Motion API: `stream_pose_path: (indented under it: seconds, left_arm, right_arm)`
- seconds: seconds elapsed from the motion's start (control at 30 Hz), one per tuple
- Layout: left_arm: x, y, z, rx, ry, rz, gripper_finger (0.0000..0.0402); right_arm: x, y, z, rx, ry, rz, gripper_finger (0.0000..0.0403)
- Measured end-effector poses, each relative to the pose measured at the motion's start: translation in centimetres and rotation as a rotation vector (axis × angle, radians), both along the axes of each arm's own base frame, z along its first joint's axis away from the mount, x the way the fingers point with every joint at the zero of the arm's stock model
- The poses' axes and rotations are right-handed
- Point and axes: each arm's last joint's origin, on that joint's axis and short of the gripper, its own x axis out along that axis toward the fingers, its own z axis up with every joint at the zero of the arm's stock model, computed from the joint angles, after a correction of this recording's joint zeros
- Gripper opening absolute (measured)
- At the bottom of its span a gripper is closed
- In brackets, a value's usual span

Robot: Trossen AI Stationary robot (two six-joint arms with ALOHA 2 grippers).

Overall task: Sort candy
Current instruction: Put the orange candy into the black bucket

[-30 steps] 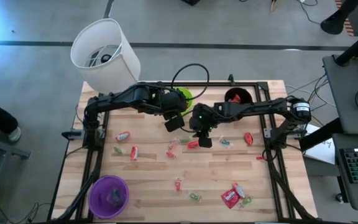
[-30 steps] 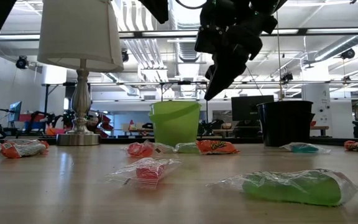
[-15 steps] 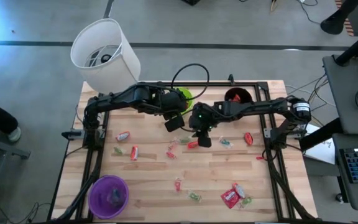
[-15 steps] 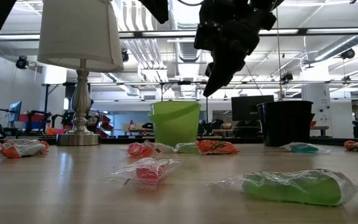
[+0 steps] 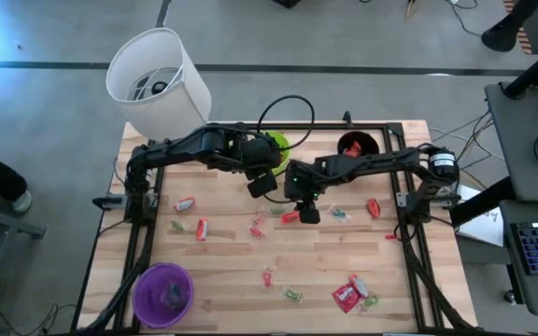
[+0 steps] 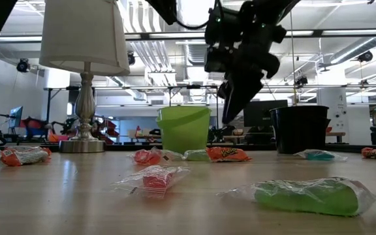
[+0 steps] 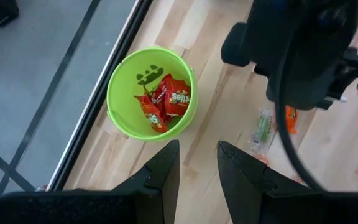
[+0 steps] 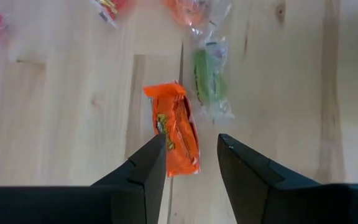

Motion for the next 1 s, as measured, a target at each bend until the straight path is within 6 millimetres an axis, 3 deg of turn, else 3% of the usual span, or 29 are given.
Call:
stream_pose_path:
  seconds: [0.5,0.77,1.0]
  left_arm:
    - [0.0,-0.3,-0.1,-0.031,0.021,-0.074,0.0091]
    - [0.0,-0.3,-0.1,-0.005,0.050,-0.136,0.0091]
    - [0.0,-0.3,0.0,0.004,0.059,-0.157,0.0091]
  right_arm:
    - [1.3,1.5,-3.2,0.003,0.047,0.053,0.0137]
    - [2.0,1.6,-6.1,-0.003,0.113,0.031,0.0137]
    - [2.0,1.5,-6.1,-0.006,0.125,-0.017,0.0116]
